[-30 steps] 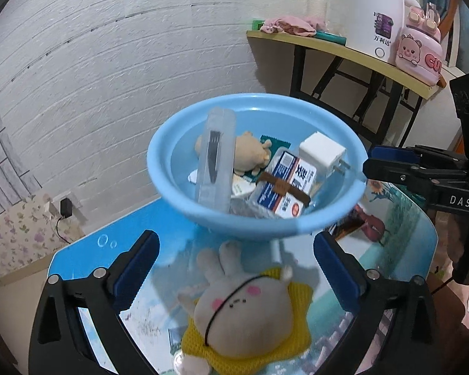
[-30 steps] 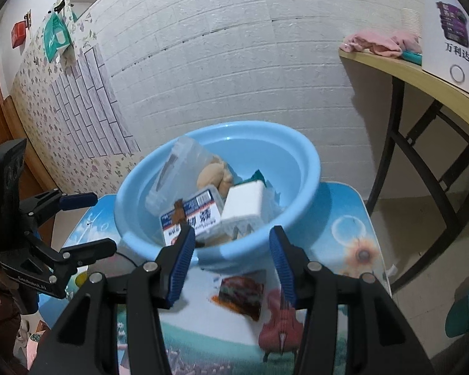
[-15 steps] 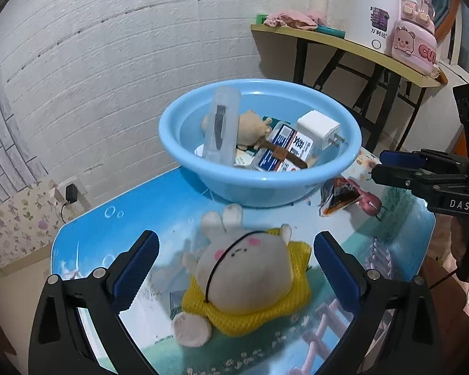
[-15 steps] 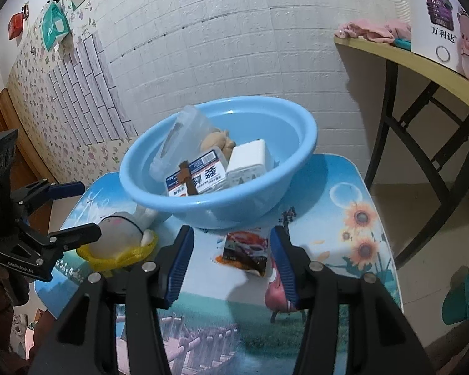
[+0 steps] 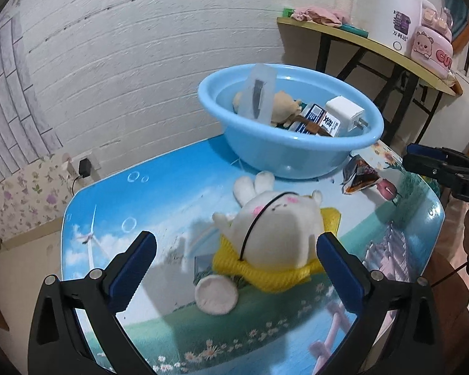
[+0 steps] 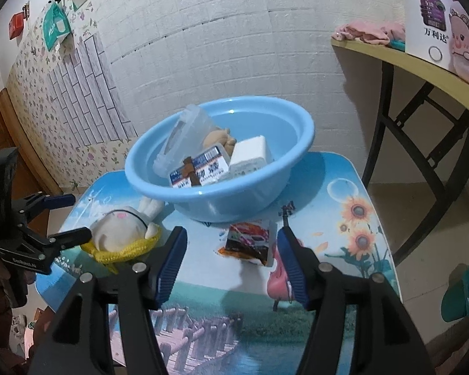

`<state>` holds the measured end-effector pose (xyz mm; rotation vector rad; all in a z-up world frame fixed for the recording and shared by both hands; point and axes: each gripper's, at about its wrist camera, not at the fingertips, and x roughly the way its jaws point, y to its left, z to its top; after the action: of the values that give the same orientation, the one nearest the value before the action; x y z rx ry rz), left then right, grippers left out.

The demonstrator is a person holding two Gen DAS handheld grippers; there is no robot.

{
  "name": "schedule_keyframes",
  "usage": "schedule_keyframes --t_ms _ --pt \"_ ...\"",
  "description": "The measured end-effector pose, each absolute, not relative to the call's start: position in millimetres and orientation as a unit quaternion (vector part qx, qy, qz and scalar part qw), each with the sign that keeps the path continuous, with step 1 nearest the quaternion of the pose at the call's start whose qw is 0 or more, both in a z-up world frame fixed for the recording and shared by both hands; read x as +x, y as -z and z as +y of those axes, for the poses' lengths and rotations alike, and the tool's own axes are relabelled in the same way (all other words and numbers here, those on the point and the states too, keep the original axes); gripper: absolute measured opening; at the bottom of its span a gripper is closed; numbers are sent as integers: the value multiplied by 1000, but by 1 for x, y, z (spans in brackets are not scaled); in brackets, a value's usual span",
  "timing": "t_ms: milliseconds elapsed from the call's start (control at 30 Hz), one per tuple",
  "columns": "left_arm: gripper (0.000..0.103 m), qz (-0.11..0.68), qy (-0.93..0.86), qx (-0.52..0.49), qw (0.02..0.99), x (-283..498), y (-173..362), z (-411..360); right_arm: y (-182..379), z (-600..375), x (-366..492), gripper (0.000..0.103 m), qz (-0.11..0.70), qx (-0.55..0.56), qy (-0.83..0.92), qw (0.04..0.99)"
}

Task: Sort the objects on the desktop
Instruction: 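Withdraw both grippers from the basin and move toward the table items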

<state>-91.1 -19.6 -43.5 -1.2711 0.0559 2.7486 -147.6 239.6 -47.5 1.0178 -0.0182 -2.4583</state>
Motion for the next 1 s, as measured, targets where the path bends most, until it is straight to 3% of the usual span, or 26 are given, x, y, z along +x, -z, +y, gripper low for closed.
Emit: schedule_keyframes --t_ms 167,300,1000 --pt "103 12 -904 -425 46 -80 51 -34 62 250 -143 61 -5 387 894 224" --pt "103 6 -902 -431 39 -75 57 -43 74 261 -141 69 -12 400 892 212" --pt "103 9 -888 -454 72 -70 92 -55 91 233 -165 70 13 423 882 207"
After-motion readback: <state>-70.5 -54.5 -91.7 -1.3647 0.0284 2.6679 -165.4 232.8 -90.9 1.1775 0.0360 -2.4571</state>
